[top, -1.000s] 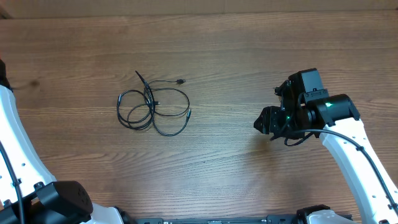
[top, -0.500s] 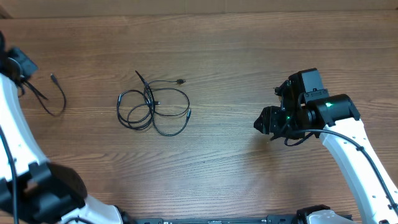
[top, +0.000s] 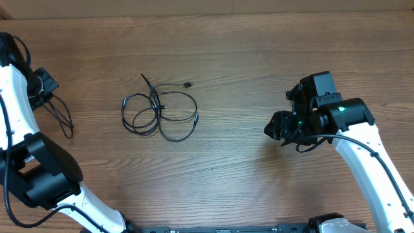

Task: Untangle cables

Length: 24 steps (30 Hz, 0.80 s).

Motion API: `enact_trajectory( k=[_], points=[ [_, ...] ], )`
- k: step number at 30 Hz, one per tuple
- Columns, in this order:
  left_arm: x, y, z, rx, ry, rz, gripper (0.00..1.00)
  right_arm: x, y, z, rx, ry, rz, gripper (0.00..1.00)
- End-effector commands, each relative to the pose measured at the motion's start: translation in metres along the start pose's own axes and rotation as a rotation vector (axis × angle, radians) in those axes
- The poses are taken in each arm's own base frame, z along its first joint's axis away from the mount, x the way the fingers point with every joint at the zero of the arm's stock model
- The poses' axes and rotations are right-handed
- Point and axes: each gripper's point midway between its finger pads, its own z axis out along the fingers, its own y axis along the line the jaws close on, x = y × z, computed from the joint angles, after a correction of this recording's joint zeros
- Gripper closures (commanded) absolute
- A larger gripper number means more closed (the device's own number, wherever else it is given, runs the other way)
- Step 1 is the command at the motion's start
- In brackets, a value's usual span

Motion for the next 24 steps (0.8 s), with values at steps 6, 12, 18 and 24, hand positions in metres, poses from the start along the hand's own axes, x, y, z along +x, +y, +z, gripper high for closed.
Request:
enact_trajectory(
  k=[6,12,18,24],
  points=[
    [-0.001,0.044,-0.005,-0.265,-0.042,-0.141,0.96,-0.004,-0.001,-0.003,0.006,-0.016,-0.001,0.44],
    [0.002,0.066,-0.013,-0.392,-0.063,-0.213,0.96,-0.004,-0.001,-0.003,0.005,-0.017,0.001,0.44],
    [0.004,0.073,-0.016,-0.433,-0.075,-0.26,0.96,-0.004,-0.001,-0.003,0.005,-0.016,0.001,0.44],
    [0.001,0.067,-0.013,-0.396,-0.082,-0.267,0.26,-0.004,-0.001,-0.003,0.005,-0.016,0.001,0.44]
  ],
)
